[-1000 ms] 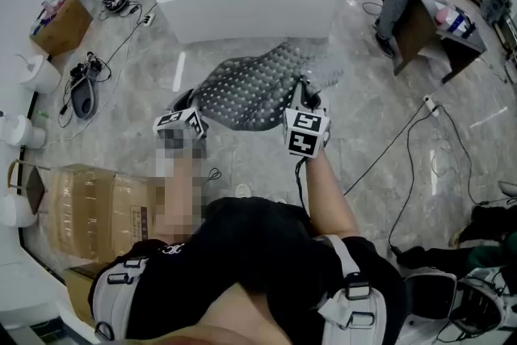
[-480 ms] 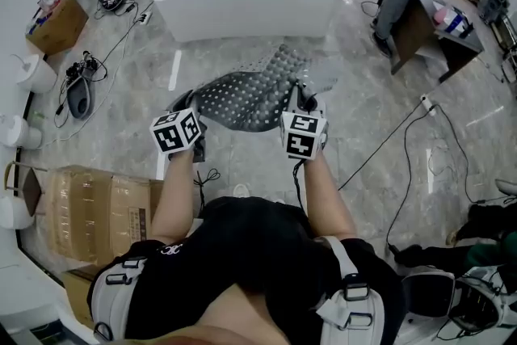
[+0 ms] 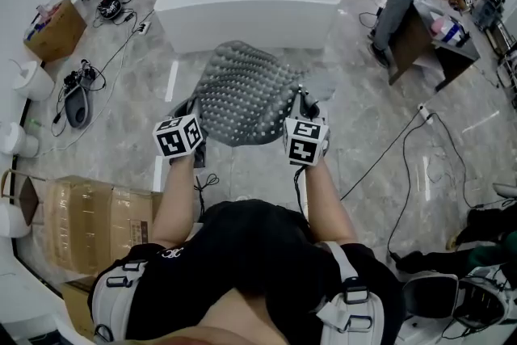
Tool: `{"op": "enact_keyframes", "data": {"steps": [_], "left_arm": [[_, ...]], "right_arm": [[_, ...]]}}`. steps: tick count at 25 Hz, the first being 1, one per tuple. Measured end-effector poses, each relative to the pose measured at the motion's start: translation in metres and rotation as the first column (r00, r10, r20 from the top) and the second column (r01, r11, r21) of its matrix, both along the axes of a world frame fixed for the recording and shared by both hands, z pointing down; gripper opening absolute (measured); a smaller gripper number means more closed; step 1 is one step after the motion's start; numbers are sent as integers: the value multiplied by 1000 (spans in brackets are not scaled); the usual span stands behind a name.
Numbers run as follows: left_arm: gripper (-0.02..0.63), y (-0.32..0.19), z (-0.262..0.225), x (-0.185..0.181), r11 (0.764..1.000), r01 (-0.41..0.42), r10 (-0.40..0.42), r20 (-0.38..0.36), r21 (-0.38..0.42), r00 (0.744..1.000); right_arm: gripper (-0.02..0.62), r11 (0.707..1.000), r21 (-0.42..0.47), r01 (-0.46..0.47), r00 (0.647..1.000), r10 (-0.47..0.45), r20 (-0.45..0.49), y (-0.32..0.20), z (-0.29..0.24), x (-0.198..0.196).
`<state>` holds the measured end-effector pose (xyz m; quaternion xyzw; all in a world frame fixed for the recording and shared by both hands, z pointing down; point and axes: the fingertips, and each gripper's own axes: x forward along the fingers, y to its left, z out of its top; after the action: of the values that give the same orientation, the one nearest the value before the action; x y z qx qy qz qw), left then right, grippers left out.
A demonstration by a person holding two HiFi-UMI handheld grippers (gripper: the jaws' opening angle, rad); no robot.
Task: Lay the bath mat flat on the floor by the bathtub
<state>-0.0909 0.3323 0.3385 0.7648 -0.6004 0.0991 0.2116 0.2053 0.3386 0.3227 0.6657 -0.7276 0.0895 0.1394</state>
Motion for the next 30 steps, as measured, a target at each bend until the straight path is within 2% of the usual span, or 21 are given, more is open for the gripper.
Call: {"op": "enact_keyframes", "data": {"steps": [8, 13, 19, 30], "left_arm": [[18, -20, -12, -37, 997, -30, 30, 1, 76, 1000], [18, -32, -12, -65, 995, -21, 23, -12, 96, 1000], [18, -50, -4, -89, 996, -3, 7, -37, 90, 999], [18, -104, 4, -91, 995, 7, -4, -27, 98, 1000]], "right_arm": [[21, 999, 35, -5, 1000, 5, -17, -19, -6, -44], [21, 998, 67, -3, 999, 6, -43, -40, -8, -63], [21, 999, 49, 13, 999, -10, -53, -58, -11, -87], [21, 998, 62, 15, 999, -13, -30, -124, -1, -79]]}}
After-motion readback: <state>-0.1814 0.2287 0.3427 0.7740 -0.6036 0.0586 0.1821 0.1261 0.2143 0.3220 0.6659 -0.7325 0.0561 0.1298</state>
